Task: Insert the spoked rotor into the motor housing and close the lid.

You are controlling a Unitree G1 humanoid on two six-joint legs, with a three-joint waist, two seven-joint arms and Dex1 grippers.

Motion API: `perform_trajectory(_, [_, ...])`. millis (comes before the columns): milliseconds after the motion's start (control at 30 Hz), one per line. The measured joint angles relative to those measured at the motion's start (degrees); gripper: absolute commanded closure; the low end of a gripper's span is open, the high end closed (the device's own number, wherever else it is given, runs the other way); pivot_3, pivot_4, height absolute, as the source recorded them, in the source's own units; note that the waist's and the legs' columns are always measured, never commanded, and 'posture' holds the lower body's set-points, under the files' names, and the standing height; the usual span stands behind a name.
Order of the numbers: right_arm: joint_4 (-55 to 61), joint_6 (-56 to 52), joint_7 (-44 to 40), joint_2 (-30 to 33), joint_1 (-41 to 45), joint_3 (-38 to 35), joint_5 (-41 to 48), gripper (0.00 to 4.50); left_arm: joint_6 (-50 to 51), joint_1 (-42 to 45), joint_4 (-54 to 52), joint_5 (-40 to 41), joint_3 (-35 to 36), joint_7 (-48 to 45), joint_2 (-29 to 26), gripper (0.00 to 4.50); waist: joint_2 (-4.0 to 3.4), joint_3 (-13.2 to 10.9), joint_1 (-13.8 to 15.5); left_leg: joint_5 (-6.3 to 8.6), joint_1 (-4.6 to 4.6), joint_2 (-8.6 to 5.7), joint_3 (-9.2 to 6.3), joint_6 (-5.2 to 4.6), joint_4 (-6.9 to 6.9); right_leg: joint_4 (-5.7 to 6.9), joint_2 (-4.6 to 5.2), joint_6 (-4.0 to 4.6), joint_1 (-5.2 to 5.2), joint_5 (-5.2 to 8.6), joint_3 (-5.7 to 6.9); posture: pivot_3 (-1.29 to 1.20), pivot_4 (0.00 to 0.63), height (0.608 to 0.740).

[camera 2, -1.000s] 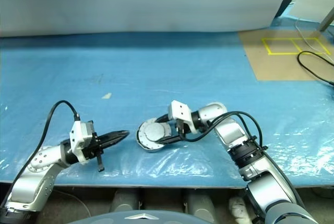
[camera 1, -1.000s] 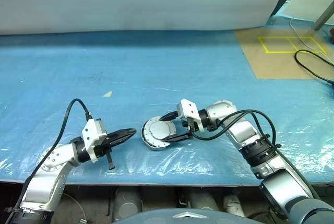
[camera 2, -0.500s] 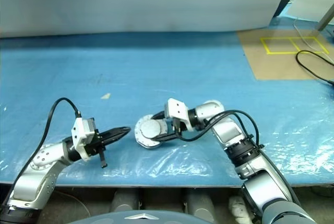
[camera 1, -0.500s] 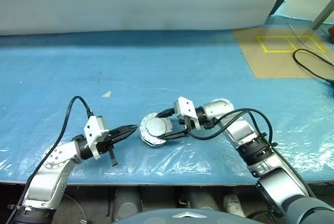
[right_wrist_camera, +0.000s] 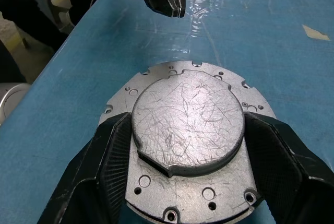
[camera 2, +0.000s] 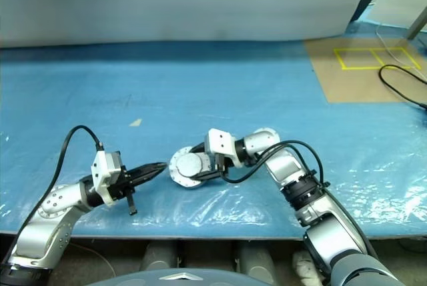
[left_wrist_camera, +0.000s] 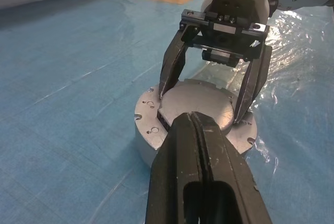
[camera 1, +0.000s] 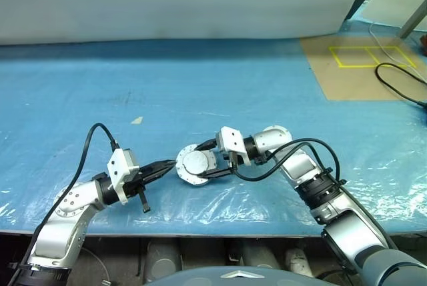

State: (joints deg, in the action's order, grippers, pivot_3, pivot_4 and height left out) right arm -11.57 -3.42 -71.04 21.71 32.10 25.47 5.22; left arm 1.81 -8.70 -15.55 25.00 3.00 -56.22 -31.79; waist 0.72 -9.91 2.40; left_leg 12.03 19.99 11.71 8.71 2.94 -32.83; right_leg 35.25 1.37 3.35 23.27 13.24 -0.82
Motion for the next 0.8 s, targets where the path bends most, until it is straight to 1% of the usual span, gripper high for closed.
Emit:
perform_trajectory(167, [0.02, -0.36, -1.53, 1.15, 0.21, -0.34, 0.67, 1.52, -0.02, 0.4, 0.01, -0.01, -0.01, 0.15, 0.0, 4.5, -0.01, 0.01, 0.31, 0.0, 0.01, -0.03, 0.0, 0.0, -0.01, 0.0, 0.03, 0.0, -0.03, 0.0, 0.0, 0.0, 0.15, 0.74])
perform_trajectory(367, [0.01, -5.59, -3.02, 2.13, 0.21, -2.29, 3.49, 1.52, -0.05, 1.76, 0.12, -0.21, -0.51, 0.1, 0.14, 4.5, -0.01, 0.01, 0.22, 0.0, 0.0, 0.0, 0.0, 0.0, -0.03, 0.04, 0.01, 0.0, -0.02, 0.0, 0.0, 0.0, 0.15, 0.74])
perform_trajectory(533, [0.62, -3.51, -2.71, 2.69, -1.16, -2.22, 2.82, 1.52, -0.11, 1.83, 0.23, -0.74, -1.45, 0.1, 0.55, 4.5, 0.0, 0.02, 0.16, 0.0, 0.0, 0.0, 0.0, 0.0, -0.02, 0.03, 0.02, 0.02, -0.02, 0.01, 0.0, 0.0, 0.15, 0.74])
perform_trajectory(600, [0.83, -3.02, -2.24, 2.51, -1.59, -2.24, 2.73, 1.52, -0.18, 1.95, 0.6, -0.81, -1.45, 0.05, 0.55, 4.5, 0.0, 0.03, 0.13, 0.0, -0.01, -0.01, 0.0, 0.0, -0.02, 0.04, 0.01, 0.02, -0.02, 0.01, 0.0, 0.0, 0.15, 0.74])
perform_trajectory(800, [1.08, -6.07, -1.07, 0.48, -1.38, -2.82, 3.26, 1.52, -0.57, 1.88, 1.07, -0.85, -1.44, -0.02, 0.55, 4.5, 0.01, 0.03, -0.2, 0.0, -0.04, 0.02, 0.0, 0.0, -0.03, 0.12, -0.01, 0.04, -0.01, 0.02, -0.01, 0.0, 0.15, 0.74])
